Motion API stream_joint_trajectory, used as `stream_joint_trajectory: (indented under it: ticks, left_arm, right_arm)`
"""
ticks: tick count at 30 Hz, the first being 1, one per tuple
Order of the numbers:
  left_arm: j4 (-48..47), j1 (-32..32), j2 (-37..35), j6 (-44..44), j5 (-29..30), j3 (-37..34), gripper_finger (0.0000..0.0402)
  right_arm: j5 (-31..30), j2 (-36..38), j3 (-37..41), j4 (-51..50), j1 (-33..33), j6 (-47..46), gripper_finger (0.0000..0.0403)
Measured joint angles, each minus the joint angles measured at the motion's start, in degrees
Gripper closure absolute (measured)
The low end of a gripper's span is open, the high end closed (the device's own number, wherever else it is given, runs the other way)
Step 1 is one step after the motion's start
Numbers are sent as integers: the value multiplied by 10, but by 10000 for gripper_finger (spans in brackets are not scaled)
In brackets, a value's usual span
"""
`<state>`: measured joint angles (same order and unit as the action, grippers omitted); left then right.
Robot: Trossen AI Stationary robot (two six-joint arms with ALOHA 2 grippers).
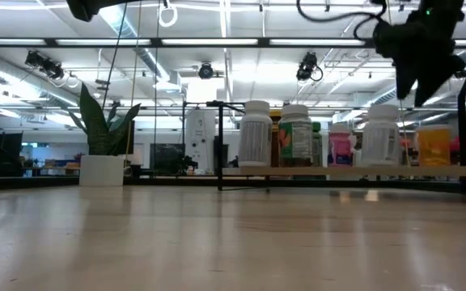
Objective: Pick and place medicine bottles onto shelf by color
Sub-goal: Return to Home Position
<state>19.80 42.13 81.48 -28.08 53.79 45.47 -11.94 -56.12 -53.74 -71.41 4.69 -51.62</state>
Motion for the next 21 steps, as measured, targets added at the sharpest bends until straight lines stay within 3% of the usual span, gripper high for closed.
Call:
stream_joint_trajectory:
  ticks: [6,12,17,21]
  left_arm:
    - [0,-5,0,-13,-20,0,17]
    - [0,-6,0,-25,-20,0,17]
    - [1,-6,-1,-25,-21,0,17]
    - [-2,-14,-15,-19,-48,2,17]
  right_arm:
    - [-30,0,-75,-38,-10,22,105]
    - [-31,1,-89,-45,-29,37,105]
    - [-37,18,-92,-16,-84,38,105]
    - [-66,36,-92,67,-164,43,105]
